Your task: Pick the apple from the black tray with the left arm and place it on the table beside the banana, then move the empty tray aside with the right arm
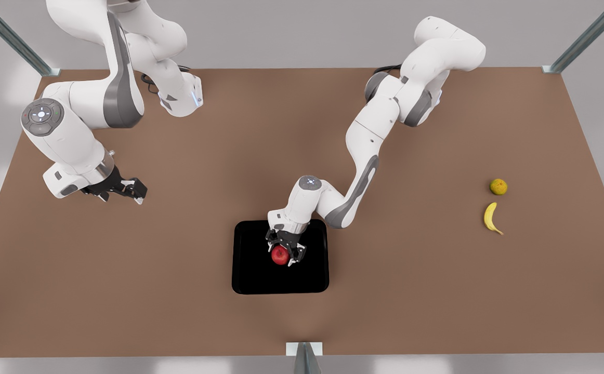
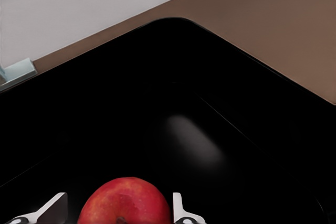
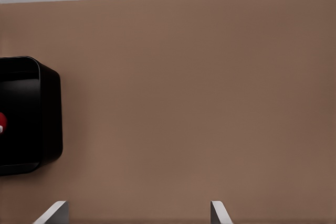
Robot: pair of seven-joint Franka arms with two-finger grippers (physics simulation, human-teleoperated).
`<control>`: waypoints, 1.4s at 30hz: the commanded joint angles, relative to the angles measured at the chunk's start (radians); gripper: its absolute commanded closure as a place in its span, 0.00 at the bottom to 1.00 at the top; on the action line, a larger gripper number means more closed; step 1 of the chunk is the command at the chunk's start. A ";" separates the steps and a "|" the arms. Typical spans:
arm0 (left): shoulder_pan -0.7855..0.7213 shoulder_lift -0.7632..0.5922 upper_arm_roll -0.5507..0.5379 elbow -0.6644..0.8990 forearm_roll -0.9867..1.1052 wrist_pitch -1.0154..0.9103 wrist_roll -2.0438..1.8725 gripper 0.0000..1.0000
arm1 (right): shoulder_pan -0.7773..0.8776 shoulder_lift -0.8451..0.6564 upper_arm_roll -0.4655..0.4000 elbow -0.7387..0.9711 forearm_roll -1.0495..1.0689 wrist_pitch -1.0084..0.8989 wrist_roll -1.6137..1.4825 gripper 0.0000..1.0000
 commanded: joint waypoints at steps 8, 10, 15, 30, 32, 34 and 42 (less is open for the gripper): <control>0.000 0.000 0.000 0.000 0.009 0.002 0.006 0.21 | 0.000 -0.001 -0.002 0.002 0.001 0.000 -0.001 0.00; 0.000 -0.005 0.000 0.000 0.009 -0.007 0.014 0.23 | -0.001 -0.001 -0.002 0.001 0.001 0.000 -0.001 0.00; 0.006 -0.045 -0.003 -0.004 0.007 -0.065 0.043 0.23 | -0.001 -0.001 -0.002 0.001 0.001 0.000 -0.001 0.00; 0.057 -0.218 -0.052 -0.115 0.012 -0.165 0.101 0.24 | 0.000 0.007 0.000 0.007 -0.001 0.000 0.002 0.00; 0.061 -0.249 -0.054 -0.152 0.021 -0.165 0.106 0.24 | 0.000 0.007 0.000 0.007 -0.001 0.000 0.001 0.00; 0.083 -0.275 -0.080 -0.181 0.040 -0.176 0.134 0.24 | 0.000 0.011 0.000 0.007 -0.001 0.000 0.001 0.00; 0.193 -0.381 -0.160 -0.310 0.099 -0.188 0.238 0.25 | 0.000 0.011 0.000 0.007 -0.001 0.000 0.001 0.00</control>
